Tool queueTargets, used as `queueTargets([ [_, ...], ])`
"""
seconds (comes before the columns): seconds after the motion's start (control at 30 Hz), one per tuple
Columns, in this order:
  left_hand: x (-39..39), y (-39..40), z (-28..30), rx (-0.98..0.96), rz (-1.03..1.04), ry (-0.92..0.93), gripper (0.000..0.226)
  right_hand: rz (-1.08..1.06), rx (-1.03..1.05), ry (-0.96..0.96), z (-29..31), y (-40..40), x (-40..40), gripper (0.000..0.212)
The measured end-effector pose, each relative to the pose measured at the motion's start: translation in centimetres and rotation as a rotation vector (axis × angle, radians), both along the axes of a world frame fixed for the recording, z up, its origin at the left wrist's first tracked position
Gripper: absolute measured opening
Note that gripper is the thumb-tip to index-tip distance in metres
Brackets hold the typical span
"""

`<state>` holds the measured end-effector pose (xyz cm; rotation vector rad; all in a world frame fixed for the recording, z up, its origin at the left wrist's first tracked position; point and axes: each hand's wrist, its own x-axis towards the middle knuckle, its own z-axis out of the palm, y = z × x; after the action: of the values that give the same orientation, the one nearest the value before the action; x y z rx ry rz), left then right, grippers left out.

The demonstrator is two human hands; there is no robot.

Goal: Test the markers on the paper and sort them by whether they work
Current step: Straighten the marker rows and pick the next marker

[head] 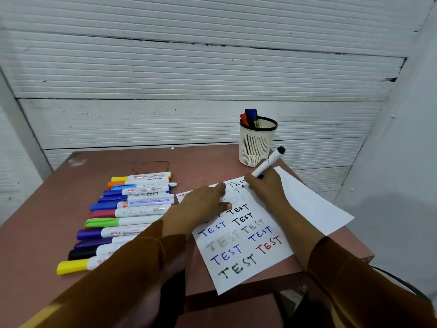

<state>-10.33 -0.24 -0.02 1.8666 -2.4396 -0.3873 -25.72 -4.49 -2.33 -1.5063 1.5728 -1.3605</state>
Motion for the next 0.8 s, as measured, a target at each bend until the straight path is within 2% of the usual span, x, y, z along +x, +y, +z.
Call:
queueTargets([
  [0.13, -0.05, 0.00, 0.08, 0.005, 0.004, 0.000, 0.044, 0.051, 0.005, 0.052, -0.06, 0.27, 0.25, 0.026],
  [0.3, -0.08, 0.03, 0.14, 0.007, 0.000, -0.006, 0.044, -0.029, -0.017, 0.066, -0.24, -0.34, 0.10, 0.019],
  [0.47, -0.06, 0.12, 0.17, 0.003, -0.004, 0.003, 0.043, -0.019, -0.015, -0.106, -0.14, -0.47, -0.44, 0.010],
  [0.57, -0.02, 0.24, 0.15, 0.000, -0.001, -0.003, 0.043, 0.021, -0.051, -0.185, 0.00, -0.41, -0.44, 0.014],
  [0.8, -0.05, 0.22, 0.18, -0.009, 0.005, -0.005, 0.042, 0.053, -0.066, -0.001, -0.24, -0.02, -0.08, 0.021],
])
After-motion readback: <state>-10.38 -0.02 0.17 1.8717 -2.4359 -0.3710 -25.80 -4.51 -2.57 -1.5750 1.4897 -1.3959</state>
